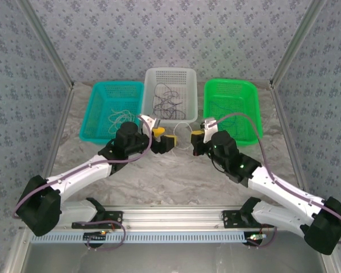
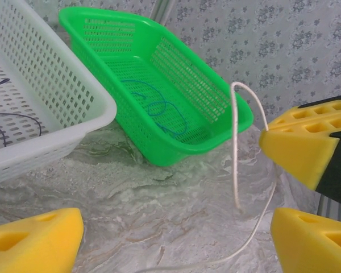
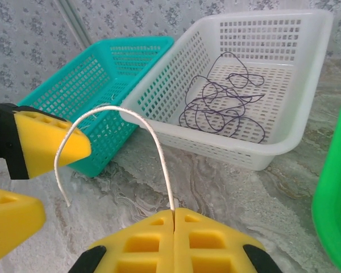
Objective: Untangle the cables
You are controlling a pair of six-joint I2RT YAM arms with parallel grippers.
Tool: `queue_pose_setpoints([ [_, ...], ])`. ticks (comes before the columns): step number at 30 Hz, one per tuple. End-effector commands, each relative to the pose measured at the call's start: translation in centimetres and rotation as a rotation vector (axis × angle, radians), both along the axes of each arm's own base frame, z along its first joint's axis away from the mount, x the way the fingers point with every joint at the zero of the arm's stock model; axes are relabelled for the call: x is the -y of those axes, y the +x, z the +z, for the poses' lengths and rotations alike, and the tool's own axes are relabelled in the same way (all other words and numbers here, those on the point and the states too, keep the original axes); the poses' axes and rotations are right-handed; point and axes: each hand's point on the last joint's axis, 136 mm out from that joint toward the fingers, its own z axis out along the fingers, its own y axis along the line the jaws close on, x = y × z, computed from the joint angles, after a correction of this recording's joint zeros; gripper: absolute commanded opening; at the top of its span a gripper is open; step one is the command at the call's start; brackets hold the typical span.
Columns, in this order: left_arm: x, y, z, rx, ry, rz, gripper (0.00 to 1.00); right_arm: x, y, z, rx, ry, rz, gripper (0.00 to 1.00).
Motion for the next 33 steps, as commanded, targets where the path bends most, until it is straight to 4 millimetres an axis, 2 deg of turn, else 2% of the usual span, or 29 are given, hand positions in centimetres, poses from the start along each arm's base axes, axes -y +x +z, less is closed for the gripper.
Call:
queue_pose_setpoints([
  [1,1.1,-0.1,3.2,0.072,-0.058,-0.047,0.84,-0.5,0.1,0.8,0.005,-0.011,0.026,0.00],
  [8,2.3,0.3,2.8,0.048,-0.044,-0.076,0.78,-0.9,0.1,0.7,-0.002,-0.016,0.046,0.00],
  [10,2.8,0.4,2.5,0.039,-0.030,-0.085,0.70,-1.0,0.1,0.7,-0.001,-0.014,0.048,0.00],
  [13,3.1,0.8,2.0,0.020,-0.010,-0.087,0.54,-0.8,0.2,0.7,0.004,-0.018,0.042,0.00],
  [14,3.2,0.8,1.9,0.016,-0.006,-0.086,0.52,-0.7,0.2,0.8,0.007,-0.022,0.037,0.00],
  [23,3.1,0.8,1.4,-0.002,0.007,-0.084,0.51,0.4,0.5,0.7,0.009,-0.034,-0.008,0.00],
  [29,2.6,1.0,0.8,0.005,0.068,-0.069,0.39,0.4,0.4,0.3,-0.007,-0.060,0.006,0.00],
  [30,2.5,1.0,0.9,0.012,0.080,-0.065,0.41,0.4,0.3,0.2,-0.011,-0.063,0.010,0.00],
  [31,2.3,1.1,0.8,0.012,0.093,-0.056,0.48,0.4,0.3,0.0,-0.018,-0.068,0.010,0.00],
  [33,1.9,1.6,0.9,0.006,0.096,-0.017,0.70,0.6,0.3,-0.2,-0.024,-0.070,-0.001,0.00],
])
